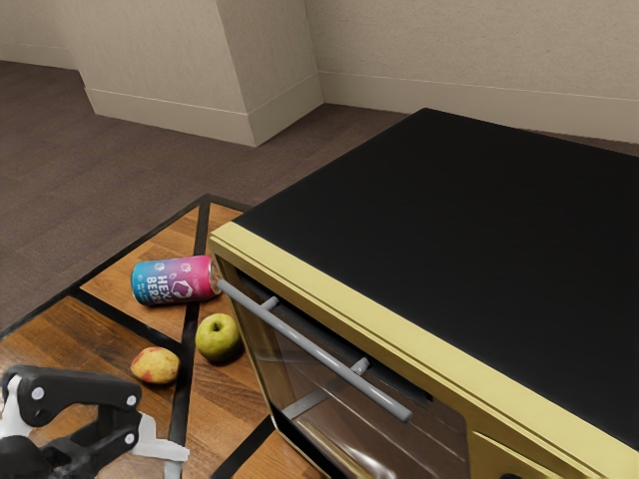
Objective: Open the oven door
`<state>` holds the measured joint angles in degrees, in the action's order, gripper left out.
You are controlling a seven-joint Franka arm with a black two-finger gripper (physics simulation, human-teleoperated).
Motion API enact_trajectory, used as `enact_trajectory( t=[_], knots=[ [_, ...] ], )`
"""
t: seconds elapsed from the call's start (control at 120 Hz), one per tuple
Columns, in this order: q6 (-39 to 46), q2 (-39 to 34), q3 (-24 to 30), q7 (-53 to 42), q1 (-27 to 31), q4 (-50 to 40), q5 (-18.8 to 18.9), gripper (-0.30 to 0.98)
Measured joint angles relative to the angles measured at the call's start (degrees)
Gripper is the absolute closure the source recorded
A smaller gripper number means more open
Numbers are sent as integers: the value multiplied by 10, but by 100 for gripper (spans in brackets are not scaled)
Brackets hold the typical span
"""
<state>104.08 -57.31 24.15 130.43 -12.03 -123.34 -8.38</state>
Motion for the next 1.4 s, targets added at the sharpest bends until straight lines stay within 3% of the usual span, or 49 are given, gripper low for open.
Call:
enact_trajectory(
  t=[0.35, 0.608, 0.7, 1.033, 1.4],
  knots=[
    [41, 82, 0, 3, 36, 16, 0, 0],
    [38, 60, 37, -33, 56, -9, 3, 0],
    [21, 56, 27, -58, 56, -9, 6, 0],
    [-4, 65, 24, -160, 72, 27, 55, 0],
    [1, 99, 23, -221, 122, 28, 39, 0]
  ],
)
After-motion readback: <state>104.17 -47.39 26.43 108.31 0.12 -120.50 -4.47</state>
